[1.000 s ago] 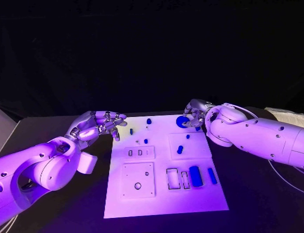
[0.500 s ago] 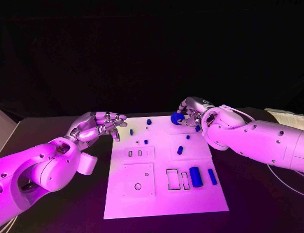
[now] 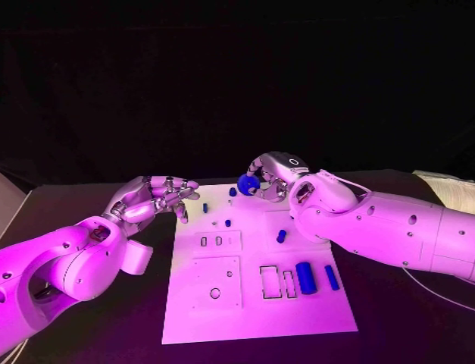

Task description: Assemble the parts on the task board

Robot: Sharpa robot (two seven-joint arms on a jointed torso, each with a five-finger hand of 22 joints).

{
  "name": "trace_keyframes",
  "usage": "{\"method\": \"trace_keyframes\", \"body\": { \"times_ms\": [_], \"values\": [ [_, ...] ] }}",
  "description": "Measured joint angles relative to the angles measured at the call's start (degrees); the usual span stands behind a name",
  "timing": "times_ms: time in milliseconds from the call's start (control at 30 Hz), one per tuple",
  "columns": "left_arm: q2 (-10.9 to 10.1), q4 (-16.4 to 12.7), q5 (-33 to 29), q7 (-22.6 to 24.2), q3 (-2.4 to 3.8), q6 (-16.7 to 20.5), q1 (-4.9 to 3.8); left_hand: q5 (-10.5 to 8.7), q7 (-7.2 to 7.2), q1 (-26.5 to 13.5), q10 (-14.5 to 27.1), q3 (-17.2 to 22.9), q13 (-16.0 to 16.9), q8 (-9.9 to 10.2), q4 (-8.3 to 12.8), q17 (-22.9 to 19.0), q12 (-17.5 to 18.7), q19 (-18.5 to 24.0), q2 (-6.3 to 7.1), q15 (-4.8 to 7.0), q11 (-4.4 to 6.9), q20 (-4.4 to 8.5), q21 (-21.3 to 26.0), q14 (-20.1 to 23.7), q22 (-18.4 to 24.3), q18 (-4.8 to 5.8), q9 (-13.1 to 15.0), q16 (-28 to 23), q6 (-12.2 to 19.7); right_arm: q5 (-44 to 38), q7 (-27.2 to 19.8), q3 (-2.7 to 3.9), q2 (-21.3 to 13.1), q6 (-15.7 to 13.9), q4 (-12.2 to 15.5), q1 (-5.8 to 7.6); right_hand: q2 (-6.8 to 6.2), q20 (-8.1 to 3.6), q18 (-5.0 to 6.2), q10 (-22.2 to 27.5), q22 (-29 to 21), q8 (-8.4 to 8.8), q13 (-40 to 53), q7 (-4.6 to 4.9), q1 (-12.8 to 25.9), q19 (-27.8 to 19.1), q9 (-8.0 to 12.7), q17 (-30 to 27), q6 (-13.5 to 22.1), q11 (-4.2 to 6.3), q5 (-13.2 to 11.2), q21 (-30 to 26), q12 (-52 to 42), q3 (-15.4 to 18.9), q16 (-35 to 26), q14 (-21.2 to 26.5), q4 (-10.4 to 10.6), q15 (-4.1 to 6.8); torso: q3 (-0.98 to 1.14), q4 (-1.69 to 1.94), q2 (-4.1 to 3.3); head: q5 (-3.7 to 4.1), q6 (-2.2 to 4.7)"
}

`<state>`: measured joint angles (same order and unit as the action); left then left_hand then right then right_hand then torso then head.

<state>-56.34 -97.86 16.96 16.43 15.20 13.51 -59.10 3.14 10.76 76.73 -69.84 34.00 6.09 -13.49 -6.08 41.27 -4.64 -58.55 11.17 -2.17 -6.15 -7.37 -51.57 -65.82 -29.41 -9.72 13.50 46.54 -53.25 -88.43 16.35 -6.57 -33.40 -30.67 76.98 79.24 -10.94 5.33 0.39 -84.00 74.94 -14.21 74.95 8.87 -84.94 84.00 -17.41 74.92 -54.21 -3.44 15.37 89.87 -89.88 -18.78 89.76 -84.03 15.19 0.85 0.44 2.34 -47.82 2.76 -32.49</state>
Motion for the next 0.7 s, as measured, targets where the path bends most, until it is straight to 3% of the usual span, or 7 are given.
{"method": "trace_keyframes", "body": {
  "times_ms": [367,700],
  "values": [
    [0.12,0.02,0.01,-0.04,0.00,-0.11,0.00,0.00,0.00,0.00,0.00,0.00,-0.01,0.00,0.00,0.00,0.00,0.00,0.00,0.00,0.00,0.00,0.00,0.00,0.01,0.00,0.00,0.00,0.00,-1.49,-0.14,-0.43,4.27,-0.01,-2.70,-1.45,-0.14,0.00,0.00,0.00,-0.01,0.00,-0.01,-0.06,0.15,0.00,0.00,-0.01,-0.06,0.00,-0.22,0.00,0.00,-0.36,0.00,0.00,0.02,0.00,-0.04,0.12,-0.18,-0.11,0.03],
    [0.28,0.14,0.03,-0.08,0.00,-0.22,0.00,0.00,0.00,0.00,0.00,0.16,0.04,0.00,0.16,-0.01,0.00,0.21,0.00,0.00,0.00,-0.21,-0.27,0.00,-0.08,0.00,-0.01,0.00,0.00,-1.88,-0.18,-0.51,6.13,0.47,-4.72,-2.40,-0.29,0.01,0.00,0.00,-0.01,0.00,-0.02,-0.08,0.31,0.00,-0.01,-0.01,-0.09,-0.01,-0.33,0.00,0.00,-0.36,0.00,0.00,0.03,-0.01,-0.04,0.14,-0.27,-0.08,-0.12]
  ]
}}
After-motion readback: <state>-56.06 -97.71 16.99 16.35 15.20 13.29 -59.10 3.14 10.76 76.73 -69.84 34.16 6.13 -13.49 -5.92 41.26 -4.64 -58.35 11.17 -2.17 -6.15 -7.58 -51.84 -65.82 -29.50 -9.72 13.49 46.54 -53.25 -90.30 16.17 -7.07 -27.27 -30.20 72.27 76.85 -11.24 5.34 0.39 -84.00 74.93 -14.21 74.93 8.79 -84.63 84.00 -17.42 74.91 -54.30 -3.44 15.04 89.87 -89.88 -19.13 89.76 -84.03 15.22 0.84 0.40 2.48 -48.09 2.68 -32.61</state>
